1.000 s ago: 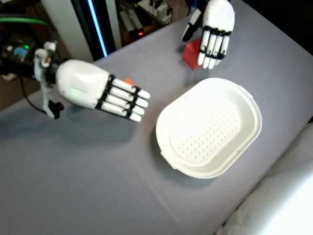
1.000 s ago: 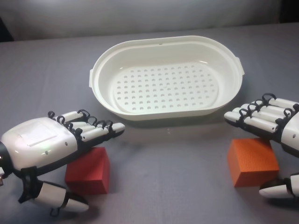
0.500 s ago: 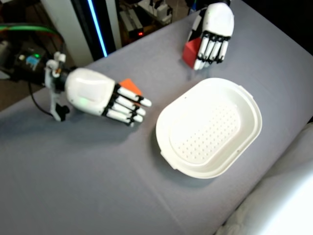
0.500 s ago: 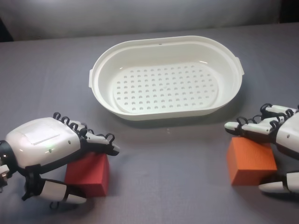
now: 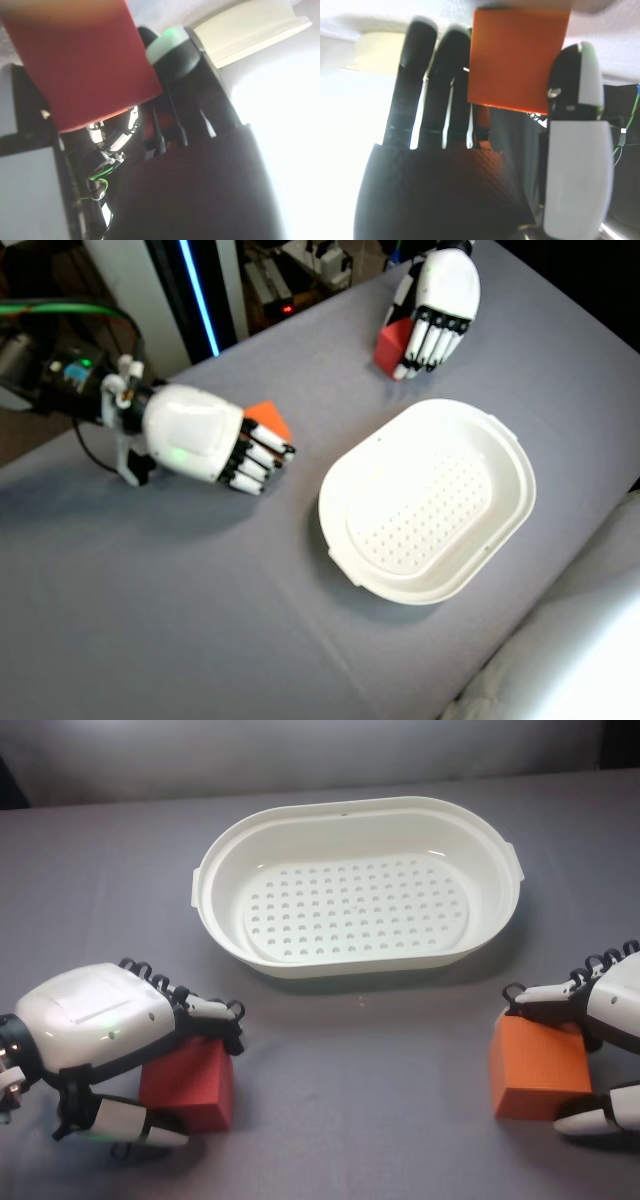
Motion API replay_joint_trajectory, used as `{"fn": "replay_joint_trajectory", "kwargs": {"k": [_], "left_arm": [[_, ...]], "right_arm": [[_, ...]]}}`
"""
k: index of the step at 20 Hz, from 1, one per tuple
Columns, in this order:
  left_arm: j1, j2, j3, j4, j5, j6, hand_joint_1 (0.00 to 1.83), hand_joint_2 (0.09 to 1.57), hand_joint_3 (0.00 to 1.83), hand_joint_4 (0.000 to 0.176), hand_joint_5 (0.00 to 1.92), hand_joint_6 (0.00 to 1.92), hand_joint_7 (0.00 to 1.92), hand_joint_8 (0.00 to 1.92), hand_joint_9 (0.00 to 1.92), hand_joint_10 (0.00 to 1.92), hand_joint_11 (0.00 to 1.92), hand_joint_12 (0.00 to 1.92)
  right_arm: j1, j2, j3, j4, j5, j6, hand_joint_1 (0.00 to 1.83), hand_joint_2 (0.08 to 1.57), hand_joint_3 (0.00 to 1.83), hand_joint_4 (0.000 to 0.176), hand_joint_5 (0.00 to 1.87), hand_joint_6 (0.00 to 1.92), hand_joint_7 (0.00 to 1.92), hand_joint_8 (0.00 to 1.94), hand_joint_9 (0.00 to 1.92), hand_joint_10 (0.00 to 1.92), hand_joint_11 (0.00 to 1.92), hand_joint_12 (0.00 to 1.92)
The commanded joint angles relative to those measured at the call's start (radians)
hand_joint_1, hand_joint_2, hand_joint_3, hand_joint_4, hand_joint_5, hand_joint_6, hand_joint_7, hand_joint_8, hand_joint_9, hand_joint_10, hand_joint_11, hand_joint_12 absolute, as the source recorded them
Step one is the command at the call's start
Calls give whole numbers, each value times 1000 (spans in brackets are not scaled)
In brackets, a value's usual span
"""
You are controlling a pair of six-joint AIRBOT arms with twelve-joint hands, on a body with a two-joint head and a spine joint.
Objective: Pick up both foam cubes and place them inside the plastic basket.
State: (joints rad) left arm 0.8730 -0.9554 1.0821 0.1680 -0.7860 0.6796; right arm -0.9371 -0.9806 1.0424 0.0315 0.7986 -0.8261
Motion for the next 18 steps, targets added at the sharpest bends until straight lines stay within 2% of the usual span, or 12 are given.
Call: {"fn": "replay_joint_trajectory", "kwargs": {"k": [1,3,4,6,8,9,12,13,14,16,17,18], "left_arm": [[-13,10,-8,-7,-131,4,1244,1178,0,0,848,973,898,1423,1012,1596,1005,1851],[-23,20,-16,-5,-163,6,1243,1183,1,0,849,945,879,1468,1049,1668,1054,1879],[-27,26,-20,-2,-181,7,1243,1185,2,0,846,940,874,1479,1079,1692,1073,1890],[-40,37,-25,5,-213,7,1246,1182,0,0,857,914,880,1469,1081,1690,1077,1886],[-71,36,-18,6,-229,19,1257,1161,0,0,906,852,914,1402,1058,1590,1051,1813],[-91,31,-12,6,-226,25,1260,1152,0,0,921,835,931,1371,1071,1541,1070,1760],[-155,-2,27,-1,-194,29,1241,1193,1,0,860,903,841,1525,1077,1744,1118,1872],[-178,-14,41,-8,-184,35,1249,1176,0,0,874,910,890,1432,1033,1621,1036,1800],[-195,-22,52,-12,-183,35,1259,1151,0,0,897,926,954,1297,1006,1446,962,1680],[-234,-41,81,-30,-172,39,1250,1135,0,0,900,969,997,1177,1006,1265,912,1567],[-252,-52,97,-42,-161,40,1249,1162,2,0,889,894,918,1373,1025,1489,965,1714],[-263,-63,111,-57,-161,40,1249,1169,1,0,888,882,896,1419,1004,1567,956,1760]], "right_arm": [[12,15,-10,-1,117,2,1346,1229,1,0,609,1277,782,1319,804,1523,742,1639],[19,38,-25,-15,145,4,1345,1232,0,0,597,1284,772,1324,810,1520,761,1621],[29,48,-31,-28,156,8,1360,1200,0,0,655,1188,840,1241,902,1445,794,1601],[58,61,-38,-52,168,9,1241,1200,0,0,715,1192,934,1289,970,1216,847,1561],[89,68,-37,-65,177,9,1347,1162,0,0,756,1053,927,1153,975,1340,871,1604],[108,68,-32,-68,178,9,1354,1188,5,0,695,1134,856,1210,878,1439,834,1610],[141,67,-12,-68,178,9,1349,1215,1,0,643,1221,812,1290,813,1488,761,1600],[153,66,-6,-68,178,7,1349,1216,0,0,639,1230,801,1304,822,1478,785,1584],[168,62,4,-68,178,7,1252,1203,0,0,711,1216,909,1273,899,1279,815,1560],[200,49,26,-66,176,7,1347,1208,0,0,649,1269,819,1248,839,1446,740,1552],[214,42,38,-62,174,7,1352,1202,0,0,658,1261,832,1215,844,1434,733,1539],[231,31,55,-56,169,7,1354,1202,0,0,655,1247,833,1221,846,1433,743,1540]]}}
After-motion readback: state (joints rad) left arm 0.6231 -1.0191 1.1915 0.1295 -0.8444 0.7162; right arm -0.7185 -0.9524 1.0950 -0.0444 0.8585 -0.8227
